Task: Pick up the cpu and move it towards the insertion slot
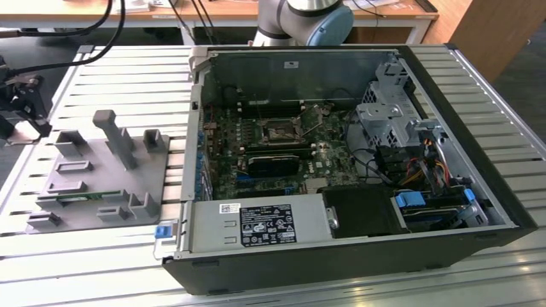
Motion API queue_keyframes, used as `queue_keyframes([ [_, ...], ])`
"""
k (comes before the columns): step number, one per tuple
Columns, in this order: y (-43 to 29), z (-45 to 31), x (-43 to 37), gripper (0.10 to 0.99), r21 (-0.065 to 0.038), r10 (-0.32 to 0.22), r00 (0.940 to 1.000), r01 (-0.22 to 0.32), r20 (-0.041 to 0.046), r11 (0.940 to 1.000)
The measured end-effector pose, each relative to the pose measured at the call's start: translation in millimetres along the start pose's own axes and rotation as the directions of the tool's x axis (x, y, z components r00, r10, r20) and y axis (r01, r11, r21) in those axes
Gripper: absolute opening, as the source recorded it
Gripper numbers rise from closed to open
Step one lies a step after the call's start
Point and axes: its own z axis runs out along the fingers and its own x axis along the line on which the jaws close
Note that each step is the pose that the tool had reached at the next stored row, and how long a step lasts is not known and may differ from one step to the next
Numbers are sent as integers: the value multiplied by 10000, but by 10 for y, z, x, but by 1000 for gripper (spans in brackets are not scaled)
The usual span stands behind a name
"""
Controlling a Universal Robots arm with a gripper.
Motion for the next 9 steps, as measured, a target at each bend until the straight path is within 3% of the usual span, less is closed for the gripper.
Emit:
queue_keyframes([
  [9,5,-78,0,545,0,1,10000,-1,1,10000],
])
